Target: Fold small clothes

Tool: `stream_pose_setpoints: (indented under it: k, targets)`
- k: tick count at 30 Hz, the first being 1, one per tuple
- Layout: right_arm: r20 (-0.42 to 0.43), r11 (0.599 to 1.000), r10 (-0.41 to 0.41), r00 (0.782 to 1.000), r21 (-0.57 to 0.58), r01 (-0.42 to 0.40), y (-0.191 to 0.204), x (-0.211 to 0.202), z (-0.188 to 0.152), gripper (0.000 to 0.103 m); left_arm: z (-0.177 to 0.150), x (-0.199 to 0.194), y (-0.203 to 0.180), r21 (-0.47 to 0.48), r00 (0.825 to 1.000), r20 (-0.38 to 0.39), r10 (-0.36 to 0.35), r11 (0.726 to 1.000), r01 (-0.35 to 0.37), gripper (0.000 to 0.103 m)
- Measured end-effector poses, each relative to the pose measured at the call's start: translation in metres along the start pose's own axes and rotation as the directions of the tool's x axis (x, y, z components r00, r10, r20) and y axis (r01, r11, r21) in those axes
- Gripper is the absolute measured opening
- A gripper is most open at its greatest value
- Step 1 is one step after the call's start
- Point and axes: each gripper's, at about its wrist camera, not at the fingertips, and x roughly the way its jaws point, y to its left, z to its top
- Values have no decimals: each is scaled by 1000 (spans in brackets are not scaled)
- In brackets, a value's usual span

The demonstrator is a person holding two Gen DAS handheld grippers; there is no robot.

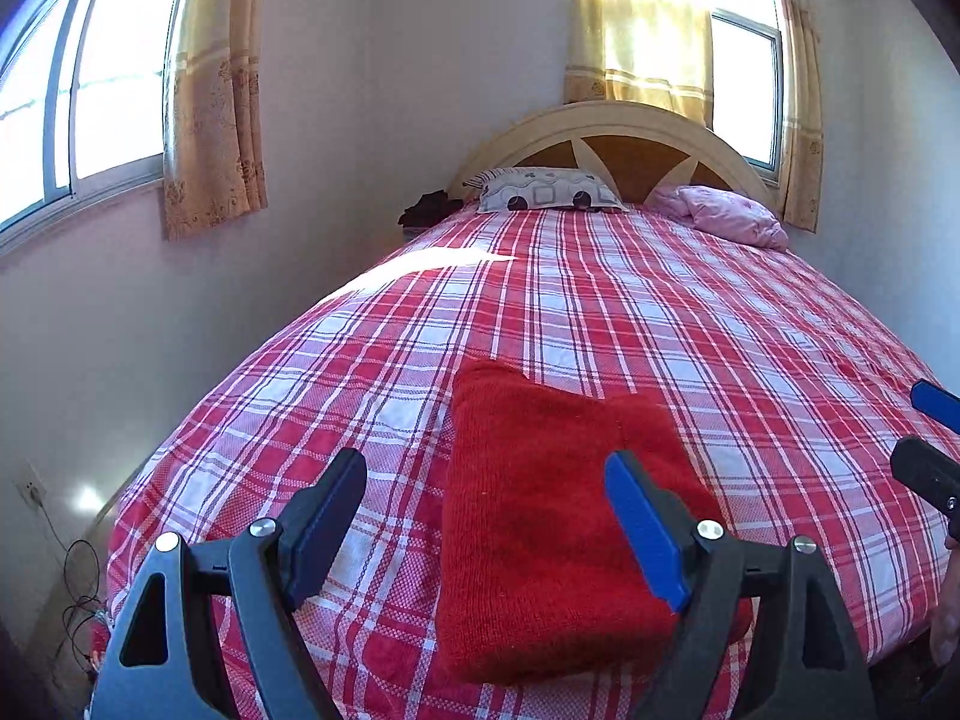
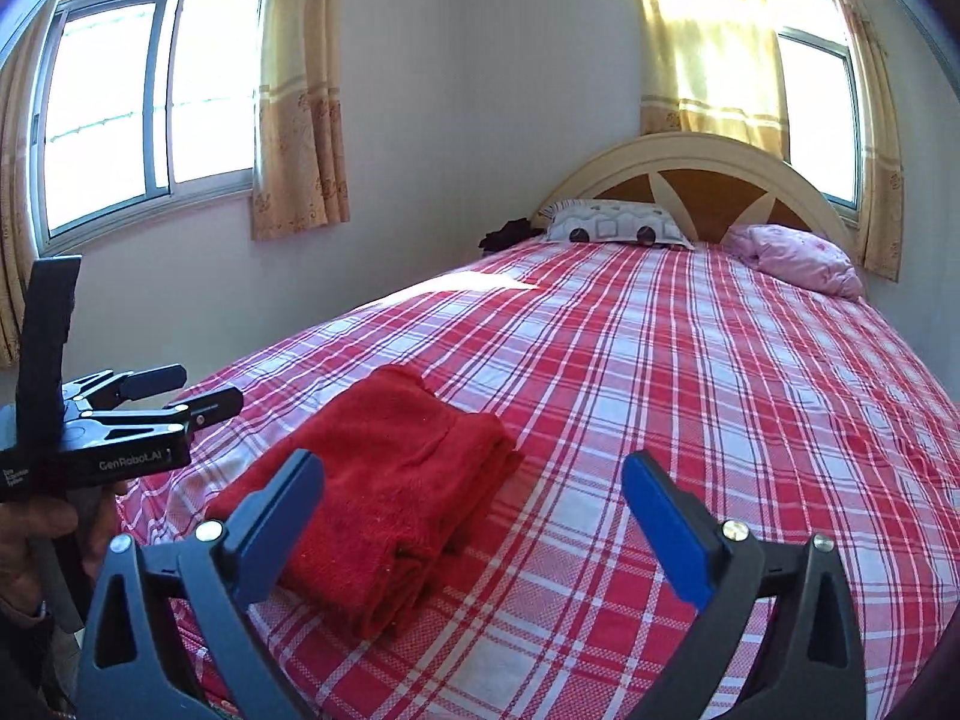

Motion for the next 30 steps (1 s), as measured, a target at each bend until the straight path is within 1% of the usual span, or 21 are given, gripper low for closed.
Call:
stream_pose_setpoints:
  k: [5, 8, 12, 16, 23, 30]
  targets:
    - [10, 1000, -10, 1000, 10, 9, -2, -6, -1, 103, 1, -4, -1, 1, 1000, 4, 11, 1000, -11, 83]
    - [24, 1000, -14, 1000, 10, 14, -3, -11, 1, 103, 2, -6, -2, -3, 1000, 4, 4, 1000, -4, 83]
    - [30, 1000, -18, 999, 3, 18, -2, -13, 1, 103, 2, -3, -2, -16, 1000, -15, 5, 1000, -5, 83]
    - [27, 1000, -18, 999, 1, 18, -2, -12, 0, 103, 0, 0, -6, 0, 999, -32, 0, 1000, 0, 83]
    - [24, 1000, -15, 1000, 1, 15, -3, -12, -2, 103, -1, -1, -14, 27, 1000, -27, -15, 1000, 15, 83]
    - [25, 1000, -11, 1000, -1, 11, -3, -13, -2, 103, -1, -2, -14, 31, 1000, -19, -5, 999, 6, 86]
